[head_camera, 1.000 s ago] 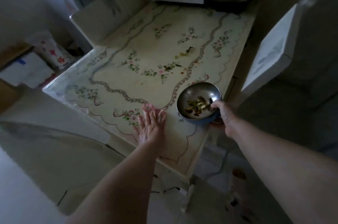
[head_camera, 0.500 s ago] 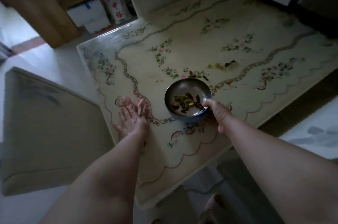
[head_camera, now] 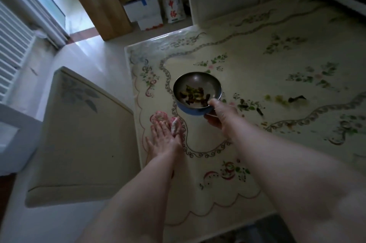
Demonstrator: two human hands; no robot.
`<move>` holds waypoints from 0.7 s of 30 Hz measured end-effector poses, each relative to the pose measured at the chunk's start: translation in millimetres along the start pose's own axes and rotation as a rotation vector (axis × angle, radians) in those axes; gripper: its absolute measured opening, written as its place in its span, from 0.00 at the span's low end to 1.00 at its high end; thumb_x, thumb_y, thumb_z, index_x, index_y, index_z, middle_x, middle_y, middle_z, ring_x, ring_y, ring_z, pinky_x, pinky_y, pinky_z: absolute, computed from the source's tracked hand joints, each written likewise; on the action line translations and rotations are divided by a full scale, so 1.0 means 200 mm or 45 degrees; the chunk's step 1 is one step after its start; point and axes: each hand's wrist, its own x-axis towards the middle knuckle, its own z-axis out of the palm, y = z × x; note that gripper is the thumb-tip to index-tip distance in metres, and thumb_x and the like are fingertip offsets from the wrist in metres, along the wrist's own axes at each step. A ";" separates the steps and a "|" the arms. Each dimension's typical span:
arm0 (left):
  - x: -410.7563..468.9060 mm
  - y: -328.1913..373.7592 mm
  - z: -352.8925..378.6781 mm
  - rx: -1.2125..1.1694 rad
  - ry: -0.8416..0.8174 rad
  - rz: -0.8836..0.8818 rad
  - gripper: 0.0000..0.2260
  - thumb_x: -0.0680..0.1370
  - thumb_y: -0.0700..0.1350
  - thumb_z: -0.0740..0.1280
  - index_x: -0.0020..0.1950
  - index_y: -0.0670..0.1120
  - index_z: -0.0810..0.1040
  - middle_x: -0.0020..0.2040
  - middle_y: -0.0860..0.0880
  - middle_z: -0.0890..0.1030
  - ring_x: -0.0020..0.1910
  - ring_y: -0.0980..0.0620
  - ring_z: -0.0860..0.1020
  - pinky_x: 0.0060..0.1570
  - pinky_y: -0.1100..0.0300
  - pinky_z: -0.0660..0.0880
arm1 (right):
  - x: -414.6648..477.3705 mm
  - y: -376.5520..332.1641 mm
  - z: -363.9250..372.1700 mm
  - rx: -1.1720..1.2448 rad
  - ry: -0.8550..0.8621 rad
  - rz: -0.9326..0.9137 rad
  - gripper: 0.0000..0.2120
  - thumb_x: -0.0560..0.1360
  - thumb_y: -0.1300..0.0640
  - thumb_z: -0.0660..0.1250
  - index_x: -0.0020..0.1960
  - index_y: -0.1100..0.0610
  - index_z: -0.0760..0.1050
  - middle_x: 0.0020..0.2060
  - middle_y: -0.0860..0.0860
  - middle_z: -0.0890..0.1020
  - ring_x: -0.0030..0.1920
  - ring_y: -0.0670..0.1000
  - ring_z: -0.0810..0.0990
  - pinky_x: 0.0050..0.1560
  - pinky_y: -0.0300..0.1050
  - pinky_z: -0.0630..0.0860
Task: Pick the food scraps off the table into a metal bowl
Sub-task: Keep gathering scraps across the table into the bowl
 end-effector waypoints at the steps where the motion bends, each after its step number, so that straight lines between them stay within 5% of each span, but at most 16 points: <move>1: 0.01 0.01 0.00 -0.006 0.009 0.011 0.33 0.83 0.56 0.48 0.77 0.43 0.32 0.77 0.45 0.30 0.77 0.47 0.33 0.73 0.46 0.34 | 0.03 -0.02 0.04 -0.002 -0.001 0.010 0.07 0.73 0.57 0.70 0.43 0.59 0.74 0.46 0.57 0.82 0.43 0.53 0.82 0.47 0.46 0.81; 5: 0.12 0.02 -0.02 0.015 0.042 0.051 0.33 0.83 0.57 0.48 0.77 0.42 0.32 0.77 0.45 0.30 0.76 0.47 0.32 0.73 0.47 0.33 | 0.20 -0.08 0.26 -0.100 -0.014 0.030 0.19 0.66 0.54 0.72 0.54 0.62 0.79 0.47 0.57 0.83 0.46 0.56 0.83 0.51 0.51 0.82; 9: 0.19 0.02 -0.04 0.032 0.091 0.098 0.32 0.82 0.57 0.47 0.78 0.45 0.33 0.78 0.46 0.33 0.77 0.47 0.33 0.73 0.48 0.32 | 0.27 -0.10 0.40 -0.175 0.019 0.020 0.19 0.67 0.51 0.72 0.54 0.60 0.78 0.47 0.56 0.83 0.48 0.57 0.82 0.54 0.51 0.80; 13: 0.22 0.03 -0.04 0.005 0.174 0.113 0.32 0.82 0.57 0.48 0.79 0.45 0.37 0.79 0.47 0.38 0.78 0.47 0.37 0.74 0.48 0.34 | 0.38 -0.09 0.43 -0.247 -0.064 -0.091 0.38 0.53 0.35 0.75 0.54 0.60 0.79 0.48 0.56 0.83 0.49 0.58 0.82 0.56 0.55 0.79; 15: 0.23 0.03 -0.05 0.013 0.201 0.118 0.32 0.82 0.57 0.47 0.79 0.46 0.37 0.79 0.48 0.38 0.78 0.48 0.39 0.74 0.47 0.35 | 0.33 -0.16 0.38 -0.286 -0.059 -0.173 0.31 0.61 0.36 0.75 0.51 0.60 0.79 0.46 0.54 0.83 0.45 0.56 0.84 0.50 0.54 0.82; 18: 0.22 0.04 -0.06 0.031 0.205 0.135 0.29 0.83 0.56 0.45 0.78 0.48 0.35 0.79 0.49 0.38 0.78 0.48 0.39 0.74 0.47 0.36 | 0.32 -0.23 0.20 -0.369 0.134 -0.287 0.06 0.78 0.50 0.64 0.49 0.53 0.76 0.42 0.52 0.83 0.36 0.50 0.83 0.41 0.47 0.83; 21: 0.21 0.10 -0.06 0.086 0.212 0.160 0.28 0.83 0.56 0.43 0.78 0.49 0.35 0.79 0.50 0.37 0.78 0.49 0.39 0.74 0.46 0.36 | 0.37 -0.22 -0.08 -0.602 0.424 -0.317 0.07 0.78 0.54 0.62 0.46 0.51 0.79 0.46 0.53 0.85 0.45 0.54 0.84 0.48 0.49 0.82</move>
